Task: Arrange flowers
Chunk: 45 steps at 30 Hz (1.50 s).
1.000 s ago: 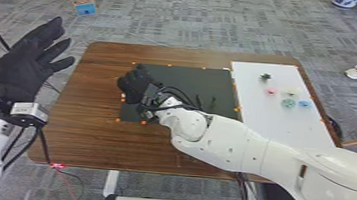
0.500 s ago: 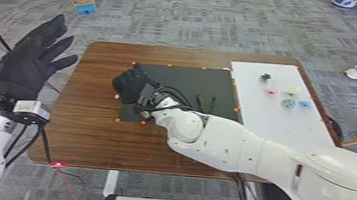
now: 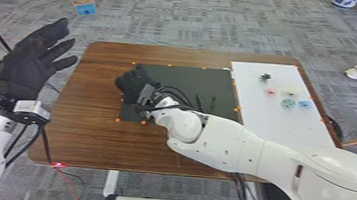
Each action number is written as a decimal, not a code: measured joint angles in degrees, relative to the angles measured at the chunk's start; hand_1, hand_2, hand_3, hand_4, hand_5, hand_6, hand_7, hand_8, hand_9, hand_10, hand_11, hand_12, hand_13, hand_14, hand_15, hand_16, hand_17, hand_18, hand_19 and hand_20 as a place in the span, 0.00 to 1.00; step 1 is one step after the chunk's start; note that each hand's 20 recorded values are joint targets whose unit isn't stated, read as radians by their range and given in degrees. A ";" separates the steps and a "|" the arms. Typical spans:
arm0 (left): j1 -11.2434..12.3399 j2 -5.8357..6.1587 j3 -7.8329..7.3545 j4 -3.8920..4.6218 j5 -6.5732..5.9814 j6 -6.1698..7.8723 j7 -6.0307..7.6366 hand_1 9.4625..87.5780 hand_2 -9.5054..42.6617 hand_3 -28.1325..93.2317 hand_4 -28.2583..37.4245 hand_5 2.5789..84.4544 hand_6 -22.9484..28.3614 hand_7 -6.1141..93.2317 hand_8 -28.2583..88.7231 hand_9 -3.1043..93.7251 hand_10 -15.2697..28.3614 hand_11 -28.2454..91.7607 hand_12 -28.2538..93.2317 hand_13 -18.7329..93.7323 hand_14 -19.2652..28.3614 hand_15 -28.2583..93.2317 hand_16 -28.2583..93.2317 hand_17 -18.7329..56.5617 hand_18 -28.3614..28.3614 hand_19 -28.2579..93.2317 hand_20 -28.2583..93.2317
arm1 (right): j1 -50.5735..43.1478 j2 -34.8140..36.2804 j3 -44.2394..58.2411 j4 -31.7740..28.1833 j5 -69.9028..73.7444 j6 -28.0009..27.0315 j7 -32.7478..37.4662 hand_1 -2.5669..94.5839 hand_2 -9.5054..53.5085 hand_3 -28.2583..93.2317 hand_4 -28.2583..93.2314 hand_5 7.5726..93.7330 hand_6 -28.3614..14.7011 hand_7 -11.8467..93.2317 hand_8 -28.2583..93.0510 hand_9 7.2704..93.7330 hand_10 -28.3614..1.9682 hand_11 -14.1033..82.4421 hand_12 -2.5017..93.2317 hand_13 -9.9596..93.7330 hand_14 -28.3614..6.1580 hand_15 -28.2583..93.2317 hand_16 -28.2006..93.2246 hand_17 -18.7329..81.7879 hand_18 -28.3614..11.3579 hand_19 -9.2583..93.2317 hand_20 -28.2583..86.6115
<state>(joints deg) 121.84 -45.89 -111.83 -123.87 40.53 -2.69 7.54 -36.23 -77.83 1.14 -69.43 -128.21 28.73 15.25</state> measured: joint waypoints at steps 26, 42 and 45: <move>2.93 -1.23 -1.94 -0.80 0.00 0.10 0.25 0.18 0.00 0.77 0.00 0.25 0.48 0.23 0.16 0.21 0.54 0.33 0.39 0.28 0.67 0.33 0.29 0.08 0.84 0.53 0.30 | -5.42 4.17 15.50 -11.43 0.77 -32.91 -2.06 0.44 0.10 0.98 0.14 0.22 0.67 0.28 0.11 0.83 0.66 0.84 0.44 0.83 0.58 0.96 0.54 0.65 0.15 1.00 0.86; 1.83 -0.94 -0.57 -0.71 0.03 0.12 0.49 0.18 0.00 0.77 0.00 0.26 0.50 0.23 0.16 0.21 0.61 0.34 0.38 0.26 0.73 0.34 0.28 0.06 0.85 0.52 0.31 | -4.51 0.15 17.81 -4.92 1.79 -44.24 -2.57 0.31 0.23 1.00 0.32 0.27 0.67 0.29 0.11 0.88 0.73 0.86 0.46 0.89 0.62 0.97 0.55 0.72 0.15 1.00 0.91; 1.63 -0.80 -0.38 -0.68 0.03 0.12 0.54 0.19 0.01 0.78 0.00 0.26 0.51 0.23 0.16 0.21 0.62 0.35 0.37 0.26 0.74 0.35 0.28 0.06 0.85 0.52 0.32 | -3.87 0.09 17.20 -5.44 1.79 -44.80 -2.51 0.29 0.25 1.00 0.34 0.30 0.69 0.30 0.10 0.90 0.73 0.86 0.45 0.89 0.63 0.97 0.55 0.73 0.14 1.00 0.92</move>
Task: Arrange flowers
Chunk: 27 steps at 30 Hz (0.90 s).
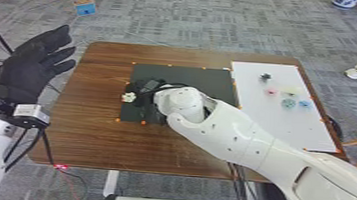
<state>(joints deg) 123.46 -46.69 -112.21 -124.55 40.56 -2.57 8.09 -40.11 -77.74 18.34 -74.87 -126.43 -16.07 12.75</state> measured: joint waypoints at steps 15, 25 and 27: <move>-0.15 0.33 0.15 0.04 -0.01 0.07 0.24 0.18 0.01 0.78 0.00 0.26 0.52 0.23 0.15 0.21 0.64 0.35 0.37 0.25 0.76 0.36 0.27 0.05 0.85 0.51 0.33 | 1.92 -0.09 -1.97 -1.01 -0.01 -0.97 -0.53 0.28 0.28 1.00 0.35 0.42 0.74 0.33 0.09 0.92 0.72 0.88 0.43 0.90 0.63 0.98 0.55 0.74 0.14 1.00 0.93; 1.33 -0.41 -1.14 -0.27 -0.01 0.10 0.26 0.18 0.02 0.78 0.00 0.27 0.52 0.22 0.17 0.21 0.62 0.34 0.37 0.26 0.73 0.34 0.27 0.06 0.85 0.52 0.32 | -1.29 3.02 3.27 -9.07 -1.36 -1.08 -1.58 0.29 0.28 0.94 0.15 0.52 0.69 0.30 0.11 0.87 0.63 0.87 0.37 0.86 0.58 0.96 0.55 0.69 0.14 1.00 0.91; 1.79 -0.98 -1.41 -0.33 -0.01 0.10 0.16 0.18 0.02 0.78 0.00 0.26 0.51 0.21 0.17 0.21 0.60 0.33 0.38 0.26 0.71 0.34 0.27 0.06 0.85 0.52 0.32 | -4.19 5.09 7.45 -14.45 -1.33 -0.67 -2.35 0.30 0.21 0.93 0.11 0.56 0.69 0.30 0.13 0.83 0.58 0.83 0.37 0.83 0.55 0.94 0.54 0.64 0.13 1.00 0.86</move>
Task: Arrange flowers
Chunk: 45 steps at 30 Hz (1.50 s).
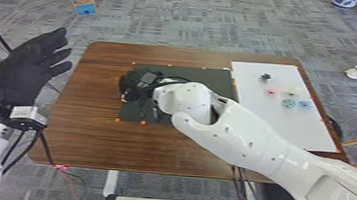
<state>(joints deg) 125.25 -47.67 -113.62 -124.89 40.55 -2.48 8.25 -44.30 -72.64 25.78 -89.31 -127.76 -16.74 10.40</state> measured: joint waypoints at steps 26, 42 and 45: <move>2.95 -7.19 1.03 -0.15 -0.01 -0.06 -0.71 0.18 0.00 0.77 0.00 0.25 0.47 0.22 0.17 0.21 0.53 0.31 0.40 0.28 0.66 0.31 0.29 0.08 0.84 0.52 0.31 | -33.49 29.68 27.45 -2.49 -9.01 47.72 24.38 0.72 0.00 0.39 0.04 0.58 0.69 0.42 0.13 0.62 0.57 0.70 0.40 0.63 0.56 0.87 0.52 0.48 0.28 0.91 0.75; 3.53 -7.42 1.41 -0.14 -0.01 -0.02 -0.84 0.17 0.01 0.77 0.00 0.25 0.47 0.22 0.17 0.21 0.54 0.32 0.39 0.28 0.65 0.31 0.29 0.08 0.84 0.52 0.31 | -39.83 37.27 31.09 -0.41 -9.92 45.71 21.87 0.71 0.00 0.49 0.00 0.53 0.74 0.41 0.11 0.49 0.55 0.71 0.45 0.55 0.54 0.85 0.54 0.43 0.29 0.86 0.76; 3.81 -7.42 1.37 -0.14 -0.02 -0.02 -0.85 0.17 0.01 0.77 0.00 0.25 0.47 0.22 0.17 0.21 0.54 0.32 0.39 0.28 0.65 0.31 0.28 0.08 0.84 0.53 0.31 | -39.47 37.89 29.92 1.12 -9.69 44.93 21.44 0.69 0.00 0.54 0.00 0.52 0.74 0.42 0.11 0.49 0.55 0.71 0.44 0.54 0.54 0.85 0.53 0.43 0.28 0.86 0.76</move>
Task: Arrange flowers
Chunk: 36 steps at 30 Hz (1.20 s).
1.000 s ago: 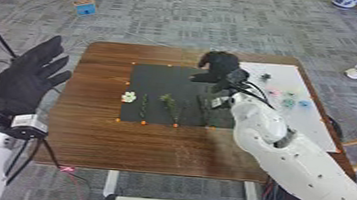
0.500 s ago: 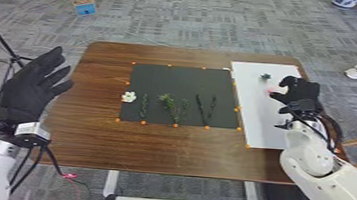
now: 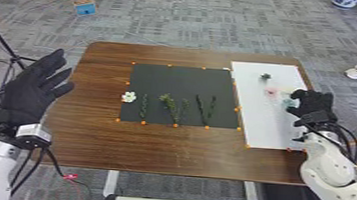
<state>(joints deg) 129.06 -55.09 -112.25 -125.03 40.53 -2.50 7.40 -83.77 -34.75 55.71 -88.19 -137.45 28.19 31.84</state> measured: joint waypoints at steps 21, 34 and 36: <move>1.13 -0.02 -0.41 -0.22 -0.02 0.01 -0.03 0.17 0.01 0.77 0.00 0.25 0.47 0.22 0.17 0.21 0.54 0.32 0.39 0.28 0.65 0.31 0.28 0.08 0.84 0.52 0.31 | 10.98 -0.71 -9.23 5.41 -0.28 -6.59 0.73 0.58 0.00 0.70 0.00 0.55 0.73 0.43 0.10 0.50 0.54 0.71 0.43 0.56 0.52 0.86 0.53 0.42 0.25 0.86 0.75; 1.68 0.00 -1.03 -0.61 -0.03 0.05 -0.01 0.17 0.02 0.77 0.00 0.25 0.47 0.22 0.17 0.21 0.53 0.32 0.39 0.28 0.66 0.31 0.28 0.08 0.84 0.52 0.31 | 15.44 -0.74 -11.42 5.00 3.46 -18.79 -0.02 0.56 0.00 0.87 0.00 0.71 0.72 0.56 0.26 0.75 0.69 0.57 0.62 0.70 0.60 0.88 0.57 0.50 0.22 0.93 0.75; 1.73 0.00 -1.12 -0.67 -0.03 0.05 -0.03 0.17 0.02 0.77 0.00 0.25 0.47 0.22 0.17 0.21 0.53 0.32 0.39 0.28 0.66 0.31 0.28 0.08 0.84 0.52 0.31 | 15.36 -0.72 -12.13 5.71 3.35 -13.43 -0.89 0.56 0.00 0.89 0.00 0.72 0.71 0.56 0.25 0.76 0.68 0.58 0.61 0.70 0.59 0.88 0.57 0.51 0.22 0.93 0.75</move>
<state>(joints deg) 130.79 -55.09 -113.37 -125.70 40.50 -2.44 7.37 -68.41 -35.47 43.58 -82.48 -134.10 14.77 30.95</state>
